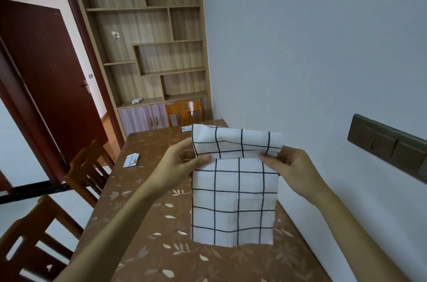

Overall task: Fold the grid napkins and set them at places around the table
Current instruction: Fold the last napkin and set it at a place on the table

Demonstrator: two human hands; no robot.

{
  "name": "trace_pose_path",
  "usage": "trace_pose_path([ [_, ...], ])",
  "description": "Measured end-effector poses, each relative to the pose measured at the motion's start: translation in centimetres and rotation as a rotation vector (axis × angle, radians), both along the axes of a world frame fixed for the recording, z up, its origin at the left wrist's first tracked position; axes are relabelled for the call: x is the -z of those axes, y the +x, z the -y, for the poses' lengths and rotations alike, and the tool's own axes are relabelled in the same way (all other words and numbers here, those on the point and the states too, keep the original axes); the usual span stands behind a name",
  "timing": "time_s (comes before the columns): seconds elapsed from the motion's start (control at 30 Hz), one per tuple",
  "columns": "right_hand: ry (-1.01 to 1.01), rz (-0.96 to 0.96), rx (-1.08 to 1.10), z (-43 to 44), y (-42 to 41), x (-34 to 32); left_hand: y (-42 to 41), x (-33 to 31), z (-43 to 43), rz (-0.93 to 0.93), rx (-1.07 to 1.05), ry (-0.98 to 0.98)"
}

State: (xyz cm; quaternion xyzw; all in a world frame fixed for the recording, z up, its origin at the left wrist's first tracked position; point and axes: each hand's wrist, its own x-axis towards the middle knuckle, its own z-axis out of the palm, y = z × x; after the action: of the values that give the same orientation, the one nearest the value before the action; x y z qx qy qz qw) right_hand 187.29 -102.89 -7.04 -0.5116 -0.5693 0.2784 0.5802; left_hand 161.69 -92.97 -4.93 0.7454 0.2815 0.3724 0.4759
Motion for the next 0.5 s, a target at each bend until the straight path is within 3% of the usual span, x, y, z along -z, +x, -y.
trace_pose_path([
  [0.2, 0.088, -0.025, -0.060, 0.7, 1.0, -0.7, -0.3, -0.4, -0.4, 0.044, 0.042, -0.055],
  [0.4, 0.067, -0.206, -0.208, 1.0, 1.4, -0.6, -0.2, -0.4, -0.7, 0.110, 0.029, -0.211],
  [0.5, 0.094, -0.161, -0.132, 1.2, 1.0, -0.7, 0.1, -0.1, -0.8, 0.160, -0.015, -0.242],
])
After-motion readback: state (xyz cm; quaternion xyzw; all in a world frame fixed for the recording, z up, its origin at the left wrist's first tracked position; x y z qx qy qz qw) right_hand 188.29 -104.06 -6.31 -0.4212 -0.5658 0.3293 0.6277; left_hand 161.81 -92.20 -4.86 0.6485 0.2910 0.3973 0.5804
